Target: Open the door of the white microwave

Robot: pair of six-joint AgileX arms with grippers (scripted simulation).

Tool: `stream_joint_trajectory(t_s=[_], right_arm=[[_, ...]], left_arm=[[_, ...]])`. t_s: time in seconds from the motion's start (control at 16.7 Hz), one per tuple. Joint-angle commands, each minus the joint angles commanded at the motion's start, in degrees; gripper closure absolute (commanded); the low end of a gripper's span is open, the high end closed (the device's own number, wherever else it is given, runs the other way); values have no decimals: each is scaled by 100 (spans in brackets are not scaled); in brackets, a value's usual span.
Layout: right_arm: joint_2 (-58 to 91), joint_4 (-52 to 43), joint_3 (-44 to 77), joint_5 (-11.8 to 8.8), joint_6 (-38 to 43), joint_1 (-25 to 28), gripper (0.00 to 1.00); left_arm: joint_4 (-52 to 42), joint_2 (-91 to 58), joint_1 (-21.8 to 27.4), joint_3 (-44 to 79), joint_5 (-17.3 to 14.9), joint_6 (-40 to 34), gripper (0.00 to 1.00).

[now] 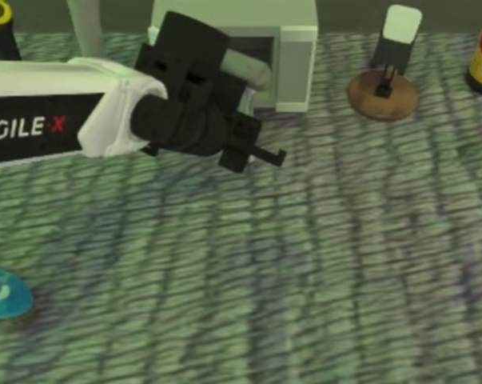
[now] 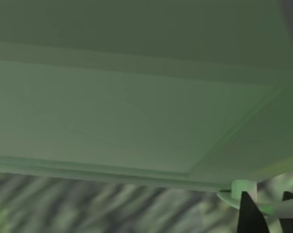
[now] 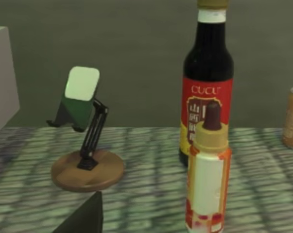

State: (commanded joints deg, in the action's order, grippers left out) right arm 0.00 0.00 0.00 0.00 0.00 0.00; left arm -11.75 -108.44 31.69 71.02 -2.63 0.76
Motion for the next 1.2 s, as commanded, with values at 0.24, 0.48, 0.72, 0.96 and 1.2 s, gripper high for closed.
stream_joint_trajectory(t_s=[0.24,0.48,0.72,0.96,1.2], right_arm=[[0,0,0,0,0,0,0],[0,0,0,0,0,0,0],[0,0,0,0,0,0,0],[0,0,0,0,0,0,0],[0,0,0,0,0,0,0]], left_arm=[[0,0,0,0,0,0,100],[0,0,0,0,0,0,100],[-5,-7,49,7,-50,-35,100],[7,65,-37,-83,-154,136,100],[18,132,-123,-174,-273,318,100]])
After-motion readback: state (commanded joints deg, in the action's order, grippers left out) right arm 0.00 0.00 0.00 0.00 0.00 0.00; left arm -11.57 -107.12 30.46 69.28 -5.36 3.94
